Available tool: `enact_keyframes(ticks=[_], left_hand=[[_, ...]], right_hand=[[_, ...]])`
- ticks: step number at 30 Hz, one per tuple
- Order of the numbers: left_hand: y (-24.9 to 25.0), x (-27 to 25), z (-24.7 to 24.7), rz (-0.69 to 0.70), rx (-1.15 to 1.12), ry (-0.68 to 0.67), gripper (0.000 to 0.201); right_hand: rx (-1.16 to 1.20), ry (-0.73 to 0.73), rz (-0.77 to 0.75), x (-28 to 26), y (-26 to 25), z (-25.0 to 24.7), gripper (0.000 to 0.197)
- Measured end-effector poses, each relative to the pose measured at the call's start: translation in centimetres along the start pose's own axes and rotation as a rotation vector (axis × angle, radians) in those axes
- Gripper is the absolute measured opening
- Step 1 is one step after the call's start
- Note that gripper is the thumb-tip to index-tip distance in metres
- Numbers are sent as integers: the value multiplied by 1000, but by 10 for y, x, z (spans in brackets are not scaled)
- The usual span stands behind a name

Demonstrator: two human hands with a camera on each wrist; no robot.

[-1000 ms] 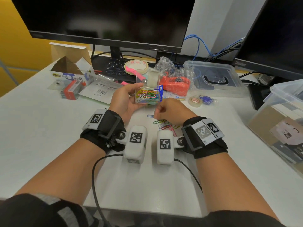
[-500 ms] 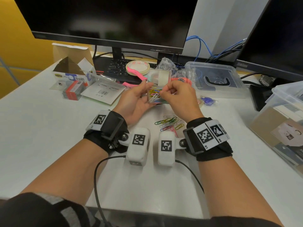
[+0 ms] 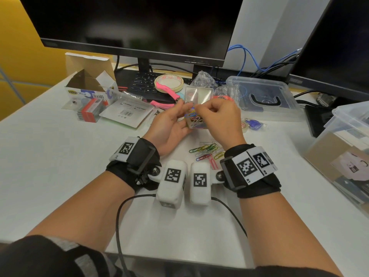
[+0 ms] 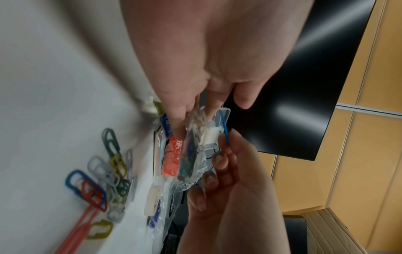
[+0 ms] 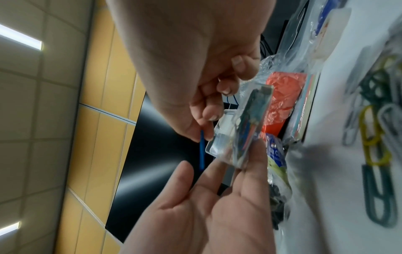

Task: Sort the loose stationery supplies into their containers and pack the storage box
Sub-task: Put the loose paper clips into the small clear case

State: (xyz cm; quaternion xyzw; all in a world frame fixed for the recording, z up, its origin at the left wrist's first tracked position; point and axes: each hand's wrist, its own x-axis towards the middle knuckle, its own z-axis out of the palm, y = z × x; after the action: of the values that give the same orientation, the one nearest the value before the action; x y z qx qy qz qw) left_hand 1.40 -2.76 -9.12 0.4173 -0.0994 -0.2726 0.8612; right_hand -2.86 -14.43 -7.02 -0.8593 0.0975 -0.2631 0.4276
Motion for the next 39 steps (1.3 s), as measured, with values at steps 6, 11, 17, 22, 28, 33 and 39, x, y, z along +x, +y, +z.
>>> enact_keyframes(ticks=[6, 11, 17, 22, 28, 33, 39], left_hand=[[-1, 0, -3, 4, 6, 11, 33], [0, 0, -4, 7, 76, 9, 38], [8, 4, -12, 63, 26, 121, 41], [7, 5, -12, 38, 46, 147, 42], [8, 5, -12, 33, 60, 165, 41], [8, 5, -12, 41, 66, 169, 39], [8, 3, -11, 48, 66, 168, 38]], right_hand=[[-20, 67, 62, 2, 8, -8, 26], [-29, -29, 14, 1, 10, -8, 23], [-197, -658, 69, -6, 7, -35, 15], [-344, -895, 135, -11, 0, -26, 37], [-468, -870, 69, -10, 6, -16, 40], [-401, -654, 59, -4, 17, -14, 31], [-409, -639, 65, -4, 22, -11, 31]])
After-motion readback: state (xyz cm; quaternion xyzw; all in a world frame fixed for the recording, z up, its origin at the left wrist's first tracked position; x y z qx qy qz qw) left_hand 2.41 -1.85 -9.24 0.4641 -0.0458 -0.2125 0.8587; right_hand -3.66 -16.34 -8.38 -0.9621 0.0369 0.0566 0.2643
